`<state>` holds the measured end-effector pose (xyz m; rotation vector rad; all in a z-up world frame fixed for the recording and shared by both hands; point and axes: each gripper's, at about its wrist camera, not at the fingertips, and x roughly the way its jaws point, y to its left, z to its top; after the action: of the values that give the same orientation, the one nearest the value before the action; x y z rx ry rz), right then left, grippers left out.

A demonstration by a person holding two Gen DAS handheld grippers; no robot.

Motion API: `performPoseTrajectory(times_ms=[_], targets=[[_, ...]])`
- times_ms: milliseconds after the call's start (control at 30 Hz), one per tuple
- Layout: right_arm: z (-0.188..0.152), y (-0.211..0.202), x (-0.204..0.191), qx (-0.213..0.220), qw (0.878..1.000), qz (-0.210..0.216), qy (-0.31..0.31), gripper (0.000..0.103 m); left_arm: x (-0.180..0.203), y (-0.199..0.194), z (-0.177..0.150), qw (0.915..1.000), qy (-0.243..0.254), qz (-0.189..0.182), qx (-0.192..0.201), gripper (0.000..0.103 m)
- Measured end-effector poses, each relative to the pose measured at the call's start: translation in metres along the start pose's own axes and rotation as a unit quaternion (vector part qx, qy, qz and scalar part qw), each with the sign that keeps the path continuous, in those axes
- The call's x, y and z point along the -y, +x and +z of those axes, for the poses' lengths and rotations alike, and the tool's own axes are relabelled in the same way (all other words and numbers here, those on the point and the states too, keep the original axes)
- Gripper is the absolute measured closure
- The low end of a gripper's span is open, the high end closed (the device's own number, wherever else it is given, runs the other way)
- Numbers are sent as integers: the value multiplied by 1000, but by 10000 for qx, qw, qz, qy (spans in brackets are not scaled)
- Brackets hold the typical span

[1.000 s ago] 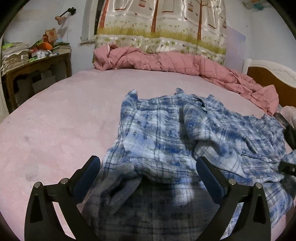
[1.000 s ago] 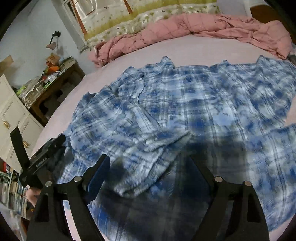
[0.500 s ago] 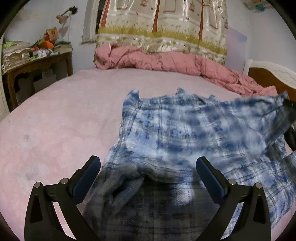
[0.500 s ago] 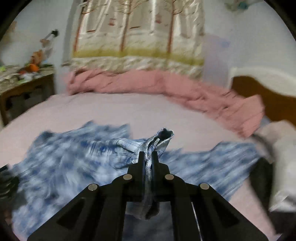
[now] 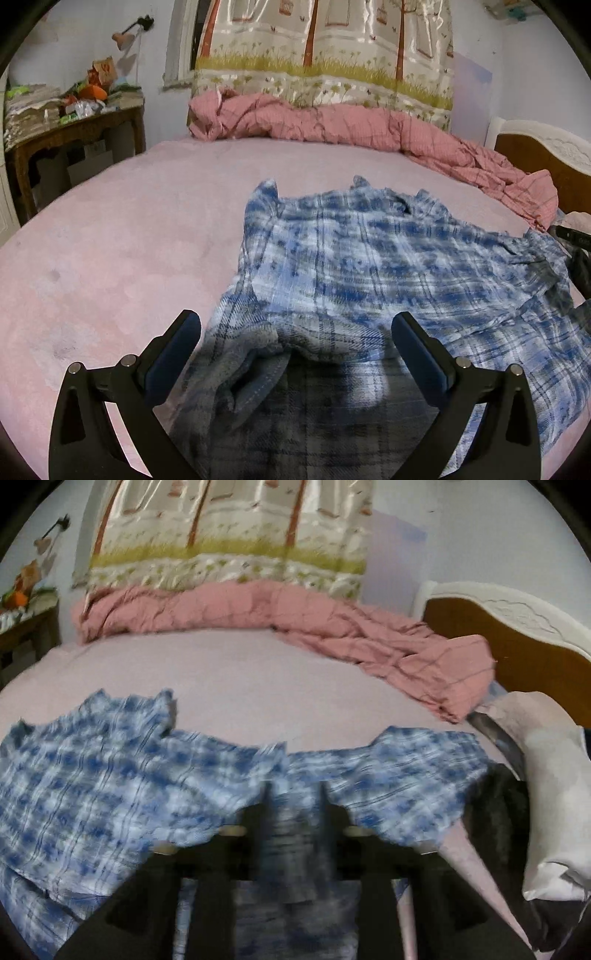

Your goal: Fold large clothes

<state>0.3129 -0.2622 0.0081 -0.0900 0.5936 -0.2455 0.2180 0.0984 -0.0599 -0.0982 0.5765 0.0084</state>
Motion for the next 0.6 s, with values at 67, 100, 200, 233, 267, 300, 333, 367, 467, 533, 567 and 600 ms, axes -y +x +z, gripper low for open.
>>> performPoseTrajectory(times_ms=[67, 100, 200, 233, 267, 300, 333, 367, 467, 533, 567, 600], targets=[[-1, -13, 14, 321, 9993, -7, 183, 5, 0, -3, 0, 9999, 16, 7, 100, 1], [-2, -20, 21, 498, 9984, -22, 269, 4, 1, -3, 0, 10000, 22, 11, 96, 1], [-5, -31, 48, 541, 9979, 96, 347, 4, 1, -3, 1, 10000, 21, 24, 63, 1], [-7, -31, 57, 481, 9978, 186, 411, 4, 1, -5, 1, 10000, 18, 30, 84, 1], [-10, -29, 69, 359, 9974, 329, 522, 2, 1, -6, 1, 9999, 16, 41, 109, 1], [-12, -26, 76, 244, 9968, 437, 617, 1, 1, -8, 1, 9999, 11, 60, 155, 1], [-15, -20, 88, 61, 9951, 585, 789, 1, 0, -10, 1, 9998, 6, 73, 199, 0], [-20, -13, 101, -108, 9926, 691, 997, 1, 0, -10, 1, 9997, 3, 70, 224, 0], [-33, 12, 131, -529, 9823, 867, 1574, 1, -1, -10, 1, 9998, -1, 72, 207, 0], [-44, 31, 149, -790, 9727, 969, 1954, 1, -2, -9, 1, 9998, 2, 82, 171, 1], [-50, 44, 160, -960, 9660, 1003, 2180, 1, -1, -8, 1, 9998, 3, 87, 160, 0], [-55, 55, 169, -1121, 9606, 962, 2355, 1, -2, -8, 1, 9998, 7, 90, 151, 0]])
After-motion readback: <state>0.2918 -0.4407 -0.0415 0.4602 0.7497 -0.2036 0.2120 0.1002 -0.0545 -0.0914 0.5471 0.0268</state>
